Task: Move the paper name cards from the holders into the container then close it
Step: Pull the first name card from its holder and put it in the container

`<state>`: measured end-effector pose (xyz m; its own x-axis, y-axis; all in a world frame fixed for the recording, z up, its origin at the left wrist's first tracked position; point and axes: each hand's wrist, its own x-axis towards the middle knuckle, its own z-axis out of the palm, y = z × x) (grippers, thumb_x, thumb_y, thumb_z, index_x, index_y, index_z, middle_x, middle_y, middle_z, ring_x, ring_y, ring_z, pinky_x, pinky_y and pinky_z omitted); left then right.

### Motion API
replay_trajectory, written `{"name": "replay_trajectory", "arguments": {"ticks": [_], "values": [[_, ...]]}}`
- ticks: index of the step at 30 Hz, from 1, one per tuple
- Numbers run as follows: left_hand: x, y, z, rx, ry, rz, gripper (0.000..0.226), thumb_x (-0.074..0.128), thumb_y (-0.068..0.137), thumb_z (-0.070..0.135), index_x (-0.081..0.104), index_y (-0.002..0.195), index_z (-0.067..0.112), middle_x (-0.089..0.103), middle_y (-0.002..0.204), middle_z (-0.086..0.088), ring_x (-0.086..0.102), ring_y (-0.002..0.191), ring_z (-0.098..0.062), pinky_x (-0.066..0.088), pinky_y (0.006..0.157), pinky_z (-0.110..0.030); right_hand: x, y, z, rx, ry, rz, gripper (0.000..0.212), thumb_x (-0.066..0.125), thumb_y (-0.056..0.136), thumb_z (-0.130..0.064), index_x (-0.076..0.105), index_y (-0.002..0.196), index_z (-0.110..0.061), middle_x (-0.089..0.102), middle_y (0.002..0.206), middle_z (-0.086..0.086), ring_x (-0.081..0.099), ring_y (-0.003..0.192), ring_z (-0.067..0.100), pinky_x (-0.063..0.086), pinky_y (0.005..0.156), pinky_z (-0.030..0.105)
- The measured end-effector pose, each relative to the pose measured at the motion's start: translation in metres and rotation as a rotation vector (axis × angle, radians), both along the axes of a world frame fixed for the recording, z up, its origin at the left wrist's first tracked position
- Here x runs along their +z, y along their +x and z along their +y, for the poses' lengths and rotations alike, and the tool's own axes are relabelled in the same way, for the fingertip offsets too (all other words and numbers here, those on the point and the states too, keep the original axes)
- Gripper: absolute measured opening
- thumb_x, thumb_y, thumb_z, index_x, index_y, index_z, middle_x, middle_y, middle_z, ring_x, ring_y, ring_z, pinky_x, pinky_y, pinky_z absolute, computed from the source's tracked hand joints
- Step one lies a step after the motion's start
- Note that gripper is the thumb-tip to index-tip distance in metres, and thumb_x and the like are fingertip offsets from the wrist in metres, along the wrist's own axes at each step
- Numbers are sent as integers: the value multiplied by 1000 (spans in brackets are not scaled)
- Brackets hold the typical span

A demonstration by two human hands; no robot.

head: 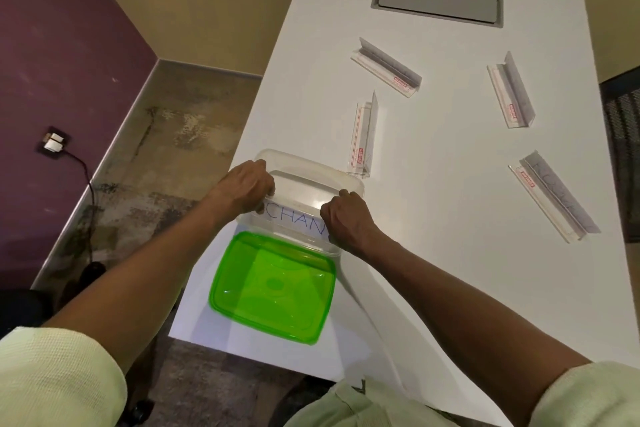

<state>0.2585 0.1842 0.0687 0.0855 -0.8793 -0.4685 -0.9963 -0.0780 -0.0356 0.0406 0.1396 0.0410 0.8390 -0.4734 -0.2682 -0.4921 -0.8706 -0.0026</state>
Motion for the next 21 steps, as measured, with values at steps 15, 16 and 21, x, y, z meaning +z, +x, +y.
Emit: {"name": "replay_trajectory", "arguments": {"ticks": [15, 16, 21], "values": [[-15, -8, -1, -383, 148, -296, 19, 65, 83, 11, 67, 102, 14, 65, 106, -10, 63, 96, -24, 47, 77, -30, -12, 19, 9, 35, 17, 112, 13, 47, 89, -6, 59, 91, -8, 65, 92, 11, 57, 87, 28, 36, 70, 34], [-16, -8, -1, -397, 148, -306, 19, 64, 84, 11, 66, 103, 15, 65, 106, -9, 63, 96, -24, 47, 77, -30, -12, 20, 10, 34, 16, 112, 14, 46, 89, -5, 59, 91, -9, 65, 93, 11, 58, 88, 28, 36, 70, 34], [-20, -10, 0, -385, 153, -294, 21, 68, 81, 12, 66, 102, 14, 64, 106, -11, 63, 94, -25, 48, 76, -32, -11, 18, 9, 13, 30, 111, 16, 44, 91, -6, 59, 93, -10, 66, 97, 12, 58, 92, 29, 40, 76, 35]]}}
